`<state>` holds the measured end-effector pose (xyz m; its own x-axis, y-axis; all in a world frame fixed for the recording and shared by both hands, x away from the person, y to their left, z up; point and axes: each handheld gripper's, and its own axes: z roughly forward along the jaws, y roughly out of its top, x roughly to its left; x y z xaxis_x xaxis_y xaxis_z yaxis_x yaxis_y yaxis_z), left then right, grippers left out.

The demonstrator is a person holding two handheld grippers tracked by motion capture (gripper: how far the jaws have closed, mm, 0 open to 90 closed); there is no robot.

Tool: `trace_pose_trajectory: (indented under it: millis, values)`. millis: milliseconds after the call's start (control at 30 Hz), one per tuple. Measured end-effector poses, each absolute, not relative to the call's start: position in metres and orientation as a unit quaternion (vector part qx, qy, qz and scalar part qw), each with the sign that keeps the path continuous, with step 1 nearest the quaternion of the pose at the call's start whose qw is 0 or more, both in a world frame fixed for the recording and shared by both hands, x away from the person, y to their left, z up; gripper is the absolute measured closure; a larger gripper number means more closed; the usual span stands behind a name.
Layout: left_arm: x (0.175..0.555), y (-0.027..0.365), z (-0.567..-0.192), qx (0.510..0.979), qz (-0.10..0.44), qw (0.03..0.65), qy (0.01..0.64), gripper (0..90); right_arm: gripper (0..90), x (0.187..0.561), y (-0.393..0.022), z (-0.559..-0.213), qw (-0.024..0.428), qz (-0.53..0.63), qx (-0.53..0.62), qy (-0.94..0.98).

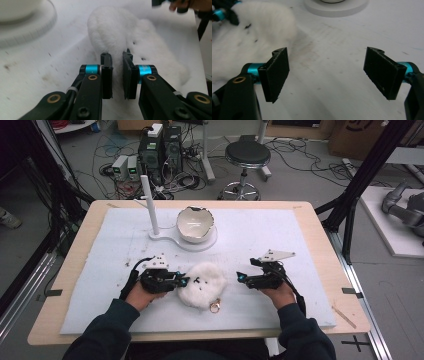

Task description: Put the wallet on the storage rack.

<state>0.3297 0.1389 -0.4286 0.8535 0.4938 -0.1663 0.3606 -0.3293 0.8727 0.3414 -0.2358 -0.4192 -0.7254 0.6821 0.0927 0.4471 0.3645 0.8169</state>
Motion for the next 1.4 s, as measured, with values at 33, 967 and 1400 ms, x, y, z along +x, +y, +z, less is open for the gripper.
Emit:
trace_pose_trajectory:
  millis: [33,967,1400]
  values:
    - [0.329,0.140,-0.427,0.809,0.070,0.523,0.260,80.2,21.0,0.341,-0.229,-0.420,0.121,0.447,0.338,0.819]
    - [0.331,0.145,-0.427,0.785,0.067,0.576,0.217,79.6,51.7,0.333,-0.187,-0.408,0.125,0.485,0.232,0.834]
    - [0.332,0.145,-0.427,0.780,0.061,0.582,0.221,76.3,71.6,0.343,-0.185,-0.418,0.018,0.497,0.230,0.837]
